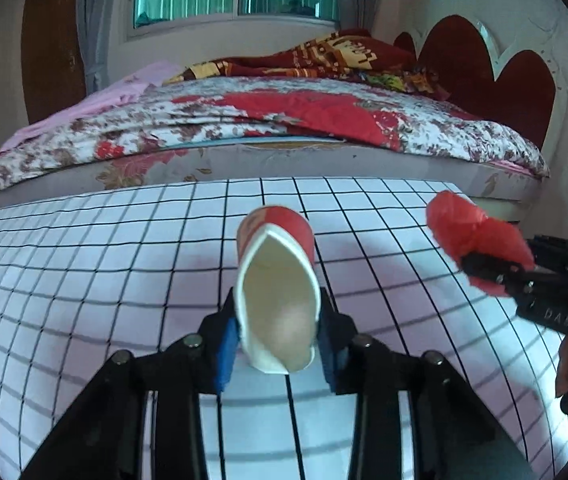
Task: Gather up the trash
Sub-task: 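Carry the red-white cup and red bag over the black bin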
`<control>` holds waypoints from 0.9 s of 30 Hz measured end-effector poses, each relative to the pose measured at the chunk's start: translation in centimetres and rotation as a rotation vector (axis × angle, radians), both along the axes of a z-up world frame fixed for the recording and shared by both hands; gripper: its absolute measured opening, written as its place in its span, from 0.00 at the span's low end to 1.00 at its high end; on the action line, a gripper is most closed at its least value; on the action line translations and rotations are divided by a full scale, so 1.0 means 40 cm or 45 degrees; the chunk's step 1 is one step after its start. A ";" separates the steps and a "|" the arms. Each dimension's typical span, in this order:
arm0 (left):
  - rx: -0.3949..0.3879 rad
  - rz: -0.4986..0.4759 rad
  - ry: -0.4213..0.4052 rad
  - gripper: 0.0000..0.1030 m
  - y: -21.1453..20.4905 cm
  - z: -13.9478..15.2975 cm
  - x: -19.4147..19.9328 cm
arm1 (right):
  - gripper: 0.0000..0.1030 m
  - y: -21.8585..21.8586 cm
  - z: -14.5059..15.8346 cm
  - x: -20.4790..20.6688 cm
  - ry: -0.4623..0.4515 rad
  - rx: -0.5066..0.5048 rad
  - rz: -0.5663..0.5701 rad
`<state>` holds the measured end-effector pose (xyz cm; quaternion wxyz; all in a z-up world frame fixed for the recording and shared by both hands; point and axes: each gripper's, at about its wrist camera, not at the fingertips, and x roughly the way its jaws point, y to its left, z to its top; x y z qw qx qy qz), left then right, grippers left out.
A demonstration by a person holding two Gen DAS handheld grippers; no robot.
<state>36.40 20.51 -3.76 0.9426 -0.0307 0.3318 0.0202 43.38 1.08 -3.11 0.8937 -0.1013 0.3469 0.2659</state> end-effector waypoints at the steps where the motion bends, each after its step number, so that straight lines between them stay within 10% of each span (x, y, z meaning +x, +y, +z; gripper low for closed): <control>1: -0.001 0.002 -0.012 0.35 -0.005 0.006 -0.025 | 0.36 -0.008 0.005 -0.014 -0.001 0.009 -0.005; 27: 0.068 -0.088 -0.189 0.35 -0.186 0.188 -0.460 | 0.37 -0.249 0.168 -0.517 -0.123 0.149 -0.123</control>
